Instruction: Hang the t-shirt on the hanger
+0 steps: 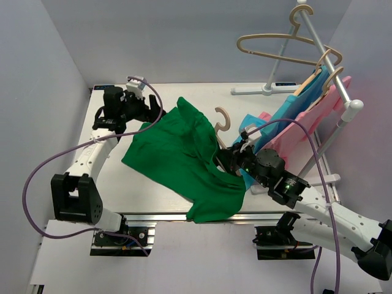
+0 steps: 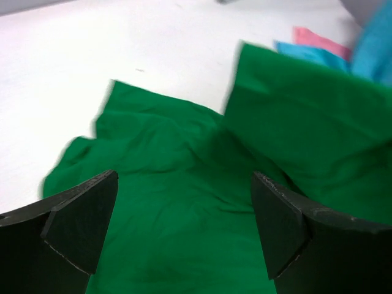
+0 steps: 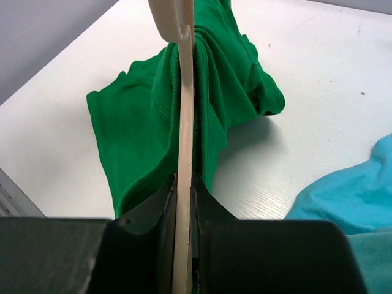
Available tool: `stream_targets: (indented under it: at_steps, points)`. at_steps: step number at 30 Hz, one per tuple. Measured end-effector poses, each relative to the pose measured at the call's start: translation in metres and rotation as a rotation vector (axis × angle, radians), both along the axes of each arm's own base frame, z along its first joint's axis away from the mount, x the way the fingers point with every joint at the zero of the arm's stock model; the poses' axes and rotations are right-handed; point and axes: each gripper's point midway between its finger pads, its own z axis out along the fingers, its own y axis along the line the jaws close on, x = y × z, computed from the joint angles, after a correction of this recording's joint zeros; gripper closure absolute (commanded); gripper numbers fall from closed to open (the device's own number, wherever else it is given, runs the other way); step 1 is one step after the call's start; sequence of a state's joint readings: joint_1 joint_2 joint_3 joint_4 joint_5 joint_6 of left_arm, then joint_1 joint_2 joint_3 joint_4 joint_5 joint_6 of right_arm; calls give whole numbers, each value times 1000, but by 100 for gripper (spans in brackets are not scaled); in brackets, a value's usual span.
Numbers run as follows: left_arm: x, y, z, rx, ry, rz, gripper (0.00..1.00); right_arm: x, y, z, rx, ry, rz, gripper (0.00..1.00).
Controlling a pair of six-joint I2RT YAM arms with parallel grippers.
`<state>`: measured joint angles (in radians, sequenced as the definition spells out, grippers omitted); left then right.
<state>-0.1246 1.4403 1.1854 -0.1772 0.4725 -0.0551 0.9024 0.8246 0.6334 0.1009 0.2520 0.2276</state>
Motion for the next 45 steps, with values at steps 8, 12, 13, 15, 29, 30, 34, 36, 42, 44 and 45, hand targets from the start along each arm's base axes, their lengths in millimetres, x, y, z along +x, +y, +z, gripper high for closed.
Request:
stream_targets:
  at_steps: [8, 12, 13, 15, 29, 30, 34, 36, 42, 44, 45]
  points:
    - [-15, -49, -16, -115, -22, -350, 2, 0, 1, -1, -25, 20, 4, 100]
    - [-10, -58, -22, -142, -17, -418, 2, -1, 5, -8, -42, 38, 23, 100]
    - [-5, -59, -24, -143, -15, -423, 2, -2, 6, -8, -43, 41, 28, 100]
    - [5, -60, -28, -142, -5, -419, 2, -2, 7, -7, -41, 41, 36, 100]
    - [33, -60, -52, -122, 52, -398, 36, -5, 12, 4, -24, 34, 64, 100]
    - [32, -61, -51, -126, 50, -406, 57, -5, 11, 3, -28, 37, 63, 100]
    - [28, -66, -44, -150, 48, -439, 90, -4, 11, -1, -38, 49, 52, 100]
    - [29, -67, -41, -153, 43, -437, 100, -4, 10, -2, -41, 53, 46, 100]
    - [40, -60, -43, -144, 55, -359, 100, -2, 6, -4, -45, 59, 26, 100]
    - [46, -55, -45, -140, 65, -314, 100, -3, 3, -3, -43, 62, 17, 100]
    - [49, -52, -45, -142, 71, -292, 100, -3, 2, -1, -38, 60, 14, 100]
